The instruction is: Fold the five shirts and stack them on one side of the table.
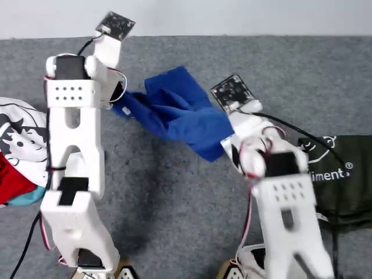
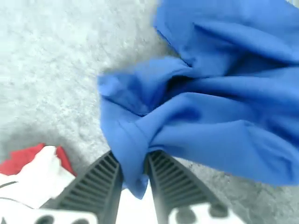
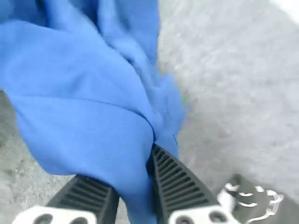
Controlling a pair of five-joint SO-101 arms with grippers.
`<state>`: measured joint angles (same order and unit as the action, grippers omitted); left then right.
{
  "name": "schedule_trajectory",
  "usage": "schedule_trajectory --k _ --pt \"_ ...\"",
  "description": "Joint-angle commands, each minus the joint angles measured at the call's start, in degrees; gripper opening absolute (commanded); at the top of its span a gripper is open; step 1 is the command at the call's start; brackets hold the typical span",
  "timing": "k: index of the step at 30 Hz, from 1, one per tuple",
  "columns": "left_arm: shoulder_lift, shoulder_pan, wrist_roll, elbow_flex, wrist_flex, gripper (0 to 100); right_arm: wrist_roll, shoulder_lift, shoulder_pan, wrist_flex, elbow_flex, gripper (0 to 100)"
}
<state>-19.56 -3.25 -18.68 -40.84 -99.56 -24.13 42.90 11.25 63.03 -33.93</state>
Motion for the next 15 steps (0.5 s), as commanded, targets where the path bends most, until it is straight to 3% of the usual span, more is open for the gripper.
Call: schedule_trajectory --k 1,7,15 --pt "9.58 0.18 0.35 0.40 -0.97 1 0.26 10.07 -0.57 4.53 3.43 0.9" --pt "24.62 0.26 0.26 5.41 -0.79 1 0.44 19.56 -2.07 11.74 9.93 0.9" --pt "36.57 0.26 0.26 14.37 3.96 1 2.11 23.60 -13.76 12.09 21.19 0.9"
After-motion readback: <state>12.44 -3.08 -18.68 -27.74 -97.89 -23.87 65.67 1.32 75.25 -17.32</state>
